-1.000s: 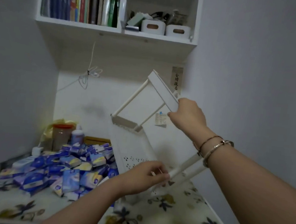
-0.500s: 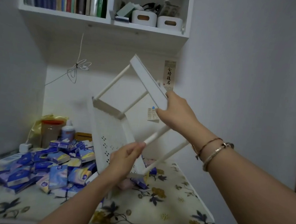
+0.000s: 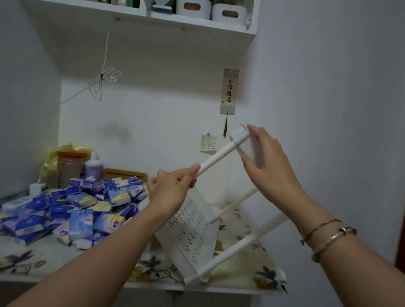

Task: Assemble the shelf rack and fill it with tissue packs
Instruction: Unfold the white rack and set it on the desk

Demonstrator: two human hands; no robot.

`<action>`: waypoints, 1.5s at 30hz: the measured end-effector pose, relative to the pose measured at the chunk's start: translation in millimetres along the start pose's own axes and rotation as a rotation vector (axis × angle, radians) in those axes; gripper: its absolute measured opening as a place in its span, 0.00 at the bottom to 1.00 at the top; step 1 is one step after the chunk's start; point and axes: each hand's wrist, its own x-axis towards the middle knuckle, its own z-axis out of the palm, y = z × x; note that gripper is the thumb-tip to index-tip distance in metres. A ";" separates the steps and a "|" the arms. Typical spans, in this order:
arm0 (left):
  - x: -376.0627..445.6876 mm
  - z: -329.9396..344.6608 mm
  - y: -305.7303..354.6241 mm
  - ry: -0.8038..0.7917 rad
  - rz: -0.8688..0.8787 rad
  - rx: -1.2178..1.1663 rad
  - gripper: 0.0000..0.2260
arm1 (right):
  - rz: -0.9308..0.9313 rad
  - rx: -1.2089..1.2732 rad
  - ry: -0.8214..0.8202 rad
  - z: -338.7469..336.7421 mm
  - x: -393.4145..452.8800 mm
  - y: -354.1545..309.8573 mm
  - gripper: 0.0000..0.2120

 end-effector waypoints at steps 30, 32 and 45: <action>-7.1 65.7 -67.2 -0.156 -0.344 -0.634 0.25 | -0.749 -0.770 -0.212 63.6 -108.9 70.1 0.10; -4.1 62.9 -75.4 -0.141 -0.335 -0.586 0.21 | -0.776 -0.725 -0.201 79.1 -105.6 71.0 0.08; -25.8 32.1 -146.5 -0.343 -0.180 -0.177 0.13 | -0.453 -0.022 0.122 155.9 -85.5 36.8 0.13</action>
